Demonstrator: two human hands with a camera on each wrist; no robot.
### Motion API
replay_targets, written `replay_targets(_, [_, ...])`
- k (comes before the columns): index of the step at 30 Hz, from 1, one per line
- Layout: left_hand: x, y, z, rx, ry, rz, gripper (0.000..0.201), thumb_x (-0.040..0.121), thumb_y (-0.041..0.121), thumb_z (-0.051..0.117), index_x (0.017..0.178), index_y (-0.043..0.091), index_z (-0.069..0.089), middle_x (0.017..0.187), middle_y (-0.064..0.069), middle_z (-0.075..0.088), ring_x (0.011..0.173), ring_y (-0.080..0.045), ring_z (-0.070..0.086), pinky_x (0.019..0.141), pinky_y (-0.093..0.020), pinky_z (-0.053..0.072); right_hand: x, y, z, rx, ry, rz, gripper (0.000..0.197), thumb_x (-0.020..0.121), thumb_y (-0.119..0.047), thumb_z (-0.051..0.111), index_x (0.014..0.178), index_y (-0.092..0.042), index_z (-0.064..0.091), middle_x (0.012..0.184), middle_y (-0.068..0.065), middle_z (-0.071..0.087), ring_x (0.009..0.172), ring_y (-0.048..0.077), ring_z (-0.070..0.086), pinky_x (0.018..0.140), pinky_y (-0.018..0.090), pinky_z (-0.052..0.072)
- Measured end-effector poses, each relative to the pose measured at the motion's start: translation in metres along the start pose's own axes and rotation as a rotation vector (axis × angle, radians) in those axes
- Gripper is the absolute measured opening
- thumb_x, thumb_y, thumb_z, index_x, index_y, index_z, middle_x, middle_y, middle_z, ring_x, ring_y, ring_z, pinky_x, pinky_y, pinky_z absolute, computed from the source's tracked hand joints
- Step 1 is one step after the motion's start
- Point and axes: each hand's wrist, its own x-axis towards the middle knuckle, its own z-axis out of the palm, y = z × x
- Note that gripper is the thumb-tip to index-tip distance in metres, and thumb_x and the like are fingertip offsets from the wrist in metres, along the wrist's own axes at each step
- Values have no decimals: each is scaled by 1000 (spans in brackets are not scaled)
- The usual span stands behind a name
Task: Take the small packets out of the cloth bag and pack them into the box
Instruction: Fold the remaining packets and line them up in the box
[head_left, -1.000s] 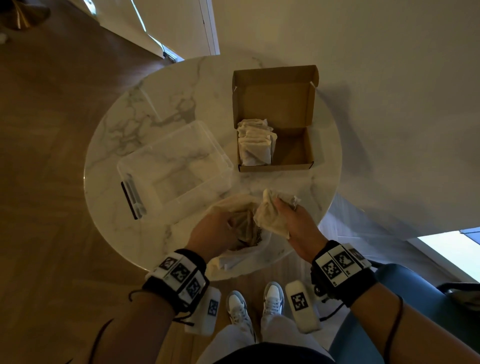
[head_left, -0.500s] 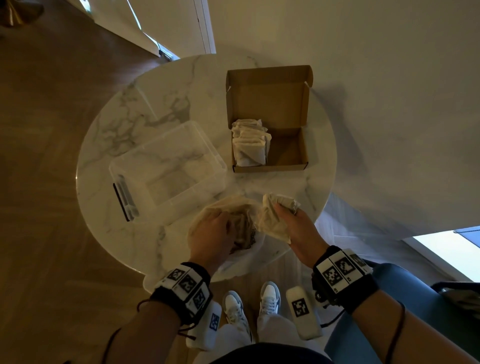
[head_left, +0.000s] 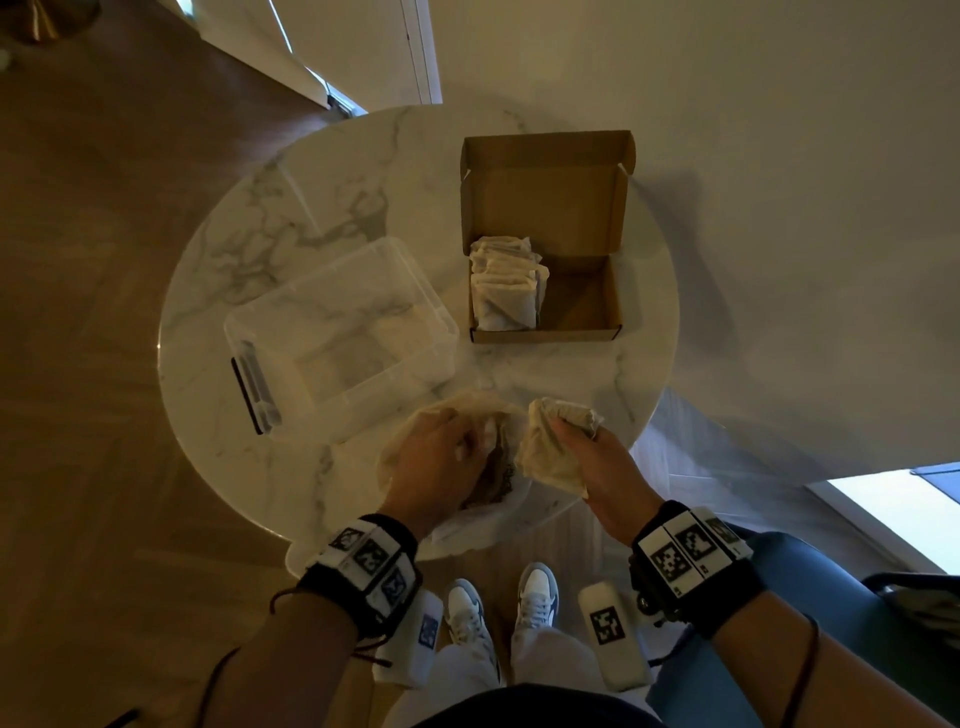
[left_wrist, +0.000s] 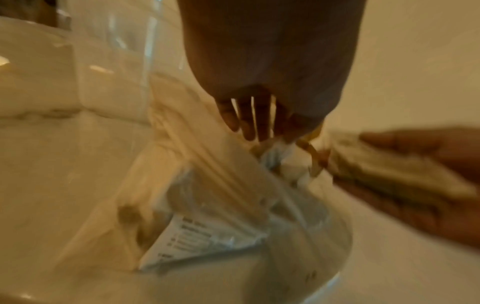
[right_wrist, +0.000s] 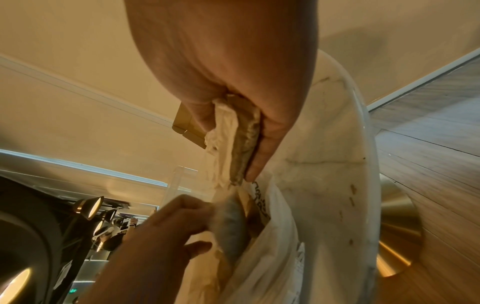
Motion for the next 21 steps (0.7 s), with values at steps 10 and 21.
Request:
replay_targets(10, [7, 16, -31, -1132, -36, -521, 19, 91, 17, 50, 72, 15, 50, 73, -5, 48, 74, -23, 47, 68, -36, 37, 3, -1, 29, 52, -41, 109, 32, 96, -27, 52, 120, -6, 57, 113, 13, 64, 109, 31, 62, 93, 44, 51])
replay_targets(21, [-1, 9, -46, -475, -139, -364, 27, 96, 24, 52, 74, 8, 52, 68, -8, 51, 61, -22, 49, 58, -35, 42, 7, 11, 39, 266, -83, 168, 33, 98, -25, 48, 118, -3, 61, 109, 16, 65, 104, 34, 62, 83, 43, 55])
